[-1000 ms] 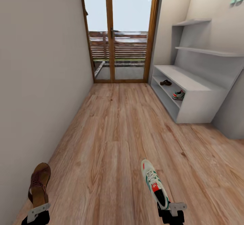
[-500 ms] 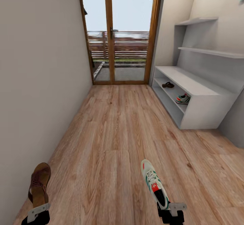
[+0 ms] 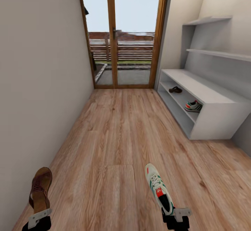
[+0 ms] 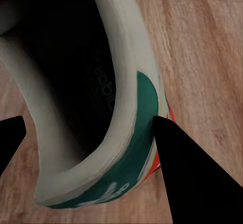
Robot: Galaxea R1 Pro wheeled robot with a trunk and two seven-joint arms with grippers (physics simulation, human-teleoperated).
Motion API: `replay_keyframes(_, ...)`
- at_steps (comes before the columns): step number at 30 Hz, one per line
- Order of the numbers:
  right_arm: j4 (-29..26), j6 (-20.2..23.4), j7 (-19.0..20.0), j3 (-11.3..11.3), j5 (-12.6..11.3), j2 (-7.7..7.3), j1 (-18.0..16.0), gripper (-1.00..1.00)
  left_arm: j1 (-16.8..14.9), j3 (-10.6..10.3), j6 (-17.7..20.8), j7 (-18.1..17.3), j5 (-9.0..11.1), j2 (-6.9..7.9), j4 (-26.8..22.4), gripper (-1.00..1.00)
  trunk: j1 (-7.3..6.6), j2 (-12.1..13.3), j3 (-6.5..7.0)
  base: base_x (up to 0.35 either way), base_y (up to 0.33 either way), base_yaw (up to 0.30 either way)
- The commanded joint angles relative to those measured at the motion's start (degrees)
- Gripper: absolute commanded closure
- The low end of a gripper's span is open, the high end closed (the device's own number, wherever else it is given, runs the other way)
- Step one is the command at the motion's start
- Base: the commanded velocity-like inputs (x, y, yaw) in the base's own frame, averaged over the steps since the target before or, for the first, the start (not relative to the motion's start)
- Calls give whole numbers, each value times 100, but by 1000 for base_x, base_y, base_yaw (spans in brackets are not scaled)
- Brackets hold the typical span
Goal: Pick up the two gym shoes and the two sandals from the corridor floor and place them onto the hallstand (shoe rack) in the corridor, making sure they are on the rack and not on the floor. Arrange them so the two gym shoes are next to each other and the two sandals are next to each other.
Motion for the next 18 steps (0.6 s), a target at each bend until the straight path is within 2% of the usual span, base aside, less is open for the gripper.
replay_keyframes(1,-4,-9,-48,51,-28,-2,-2,100,-6,44,-12,-47,-25,-3,3,100,2,-2,-5,338,0,0)
replay_keyframes(18,-5,-9,-48,48,-41,-2,-2,100,-6,44,-12,-47,-25,-6,3,100,2,-2,-5,338,0,0)
